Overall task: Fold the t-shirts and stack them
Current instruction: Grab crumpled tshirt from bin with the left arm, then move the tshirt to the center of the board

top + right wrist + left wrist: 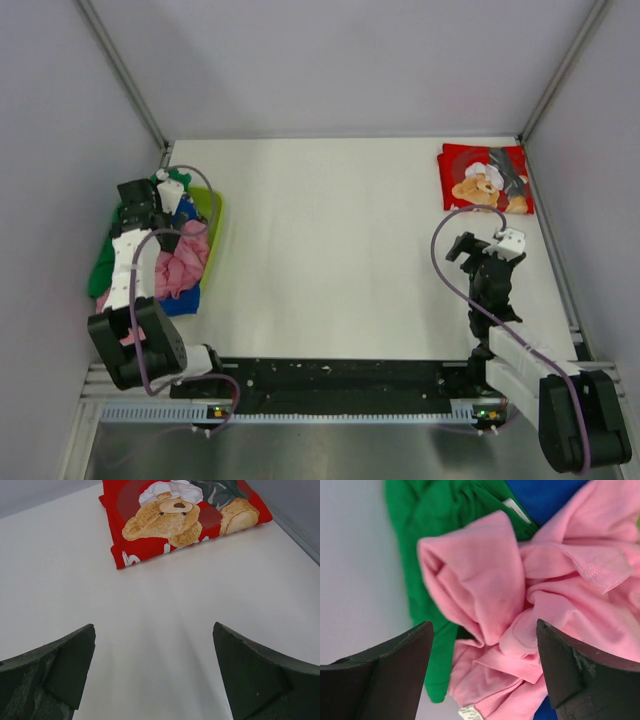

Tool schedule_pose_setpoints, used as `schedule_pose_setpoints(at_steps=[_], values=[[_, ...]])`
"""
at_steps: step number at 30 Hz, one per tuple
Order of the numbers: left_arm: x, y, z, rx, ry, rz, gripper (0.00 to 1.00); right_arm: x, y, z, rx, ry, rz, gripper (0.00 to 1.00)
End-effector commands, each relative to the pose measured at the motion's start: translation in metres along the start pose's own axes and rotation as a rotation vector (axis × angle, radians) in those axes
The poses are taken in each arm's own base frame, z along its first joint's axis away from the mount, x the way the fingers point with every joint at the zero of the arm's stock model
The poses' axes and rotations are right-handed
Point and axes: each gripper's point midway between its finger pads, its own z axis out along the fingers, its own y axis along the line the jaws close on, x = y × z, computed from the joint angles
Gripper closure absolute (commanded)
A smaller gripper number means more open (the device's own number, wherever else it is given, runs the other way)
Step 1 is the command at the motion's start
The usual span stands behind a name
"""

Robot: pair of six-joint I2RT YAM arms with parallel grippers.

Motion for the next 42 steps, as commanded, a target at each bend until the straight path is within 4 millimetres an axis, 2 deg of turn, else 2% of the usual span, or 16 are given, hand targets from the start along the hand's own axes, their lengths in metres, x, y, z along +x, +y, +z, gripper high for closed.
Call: schedule_pose_setpoints(at_steps=[1,3,5,7,10,11,12,15,21,25,28,30,32,35,39,42], values=[[0.021,-0.007,0.024,0.113,0.115,0.01,0.14,-0.01,0.002,0.002,-0.006,-0.041,0.021,0.01],[0.024,-0.005,0.036,0.146,0.136,-0.023,0.2,-0.01,0.003,0.002,-0.007,-0.041,0.021,0.01],[0.026,-0.015,0.046,0.224,0.166,-0.049,0.3,-0.011,0.003,0.002,-0.008,-0.042,0.021,0.01],[0.025,-0.026,0.05,0.299,0.182,-0.058,0.42,-0.01,0.002,0.002,-0.004,-0.041,0.021,0.01],[0.027,-0.028,0.052,0.312,0.202,-0.061,0.61,-0.011,0.002,0.002,-0.003,-0.044,0.023,0.01],[0.026,-0.025,0.049,0.308,0.197,-0.059,0.76,-0.011,0.001,0.002,0.0,-0.044,0.023,0.01],[0.024,-0.023,0.046,0.3,0.186,-0.061,1.0,-0.011,0.002,0.002,-0.002,-0.043,0.021,0.01],[0.008,-0.002,0.026,0.214,0.122,-0.062,1.0,-0.011,0.002,0.002,-0.001,-0.042,0.022,0.01],[-0.047,0.047,-0.044,0.053,-0.117,-0.042,1.0,-0.011,0.003,0.003,-0.002,-0.038,0.02,0.01],[-0.085,0.056,-0.084,0.069,-0.232,-0.027,1.0,-0.009,0.002,0.003,-0.001,-0.034,0.019,0.01],[-0.127,0.049,-0.133,0.108,-0.362,0.004,1.0,-0.01,0.002,0.003,0.001,-0.035,0.019,0.01],[-0.156,0.026,-0.17,0.155,-0.483,0.072,1.0,-0.01,0.002,0.003,0.001,-0.035,0.019,0.01],[-0.18,-0.013,-0.208,0.219,-0.615,0.183,1.0,-0.01,0.002,0.003,0.001,-0.034,0.019,0.01],[-0.2,-0.063,-0.263,0.364,-0.788,0.266,1.0,-0.009,0.003,0.003,-0.001,-0.03,0.019,0.01],[-0.201,-0.149,-0.324,0.704,-0.915,0.413,1.0,-0.009,0.003,0.005,0.002,-0.025,0.016,0.01],[-0.185,-0.216,-0.346,0.851,-0.931,0.599,1.0,-0.009,0.002,0.005,0.009,-0.023,0.018,0.01]])
